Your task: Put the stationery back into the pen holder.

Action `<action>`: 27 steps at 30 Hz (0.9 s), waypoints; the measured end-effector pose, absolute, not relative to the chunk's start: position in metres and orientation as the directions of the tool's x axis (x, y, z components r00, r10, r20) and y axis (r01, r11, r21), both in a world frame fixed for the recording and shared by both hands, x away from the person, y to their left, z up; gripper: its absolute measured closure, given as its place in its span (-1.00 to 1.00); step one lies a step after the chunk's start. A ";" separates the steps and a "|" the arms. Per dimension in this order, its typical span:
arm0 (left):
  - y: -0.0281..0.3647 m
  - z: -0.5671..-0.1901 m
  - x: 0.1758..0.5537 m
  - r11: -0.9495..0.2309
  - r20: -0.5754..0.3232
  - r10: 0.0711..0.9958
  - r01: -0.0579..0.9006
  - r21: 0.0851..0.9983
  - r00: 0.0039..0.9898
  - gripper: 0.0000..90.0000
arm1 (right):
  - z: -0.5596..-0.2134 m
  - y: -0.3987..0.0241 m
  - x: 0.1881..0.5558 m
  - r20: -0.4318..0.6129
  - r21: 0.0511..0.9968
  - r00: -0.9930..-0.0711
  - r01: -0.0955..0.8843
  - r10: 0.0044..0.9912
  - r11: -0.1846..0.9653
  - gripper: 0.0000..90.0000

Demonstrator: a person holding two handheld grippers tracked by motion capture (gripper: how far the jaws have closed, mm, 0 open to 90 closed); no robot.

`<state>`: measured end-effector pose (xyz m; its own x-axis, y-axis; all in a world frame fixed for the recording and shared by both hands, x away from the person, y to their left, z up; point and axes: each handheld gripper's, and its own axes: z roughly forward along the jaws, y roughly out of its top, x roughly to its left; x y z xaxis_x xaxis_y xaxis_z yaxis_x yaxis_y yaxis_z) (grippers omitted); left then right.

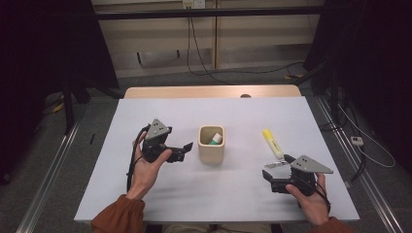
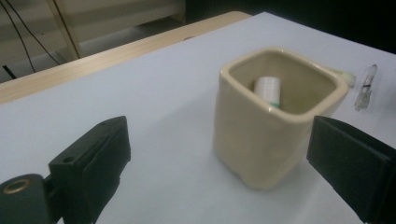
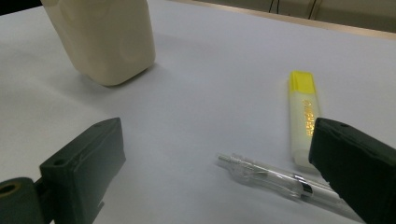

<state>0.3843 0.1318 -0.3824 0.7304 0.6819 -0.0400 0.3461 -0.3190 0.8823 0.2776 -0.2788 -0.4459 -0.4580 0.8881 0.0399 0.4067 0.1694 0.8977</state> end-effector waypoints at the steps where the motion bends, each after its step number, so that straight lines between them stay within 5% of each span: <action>1: 0.134 -0.384 0.383 -0.325 -0.034 0.685 0.347 0.880 0.728 -0.86 | -0.446 -0.279 0.278 0.042 0.898 -0.457 0.408 0.888 0.167 -0.93; 17: 0.188 -0.404 0.358 -0.255 -0.143 0.748 0.480 0.839 0.648 -0.86 | -0.444 -0.283 0.281 0.070 0.882 -0.431 0.448 0.900 0.146 -0.89; 27: 0.205 -0.422 0.332 -0.291 -0.091 0.754 0.455 0.842 0.651 -0.87 | -0.438 -0.283 0.288 0.087 0.864 -0.449 0.478 0.889 0.157 -0.80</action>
<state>0.3318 0.2045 -0.4221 0.6506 0.7540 -0.0905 0.4546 -0.2912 0.8417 0.2884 -0.2826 -0.4382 -0.4493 0.8891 0.0875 0.4783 0.1567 0.8641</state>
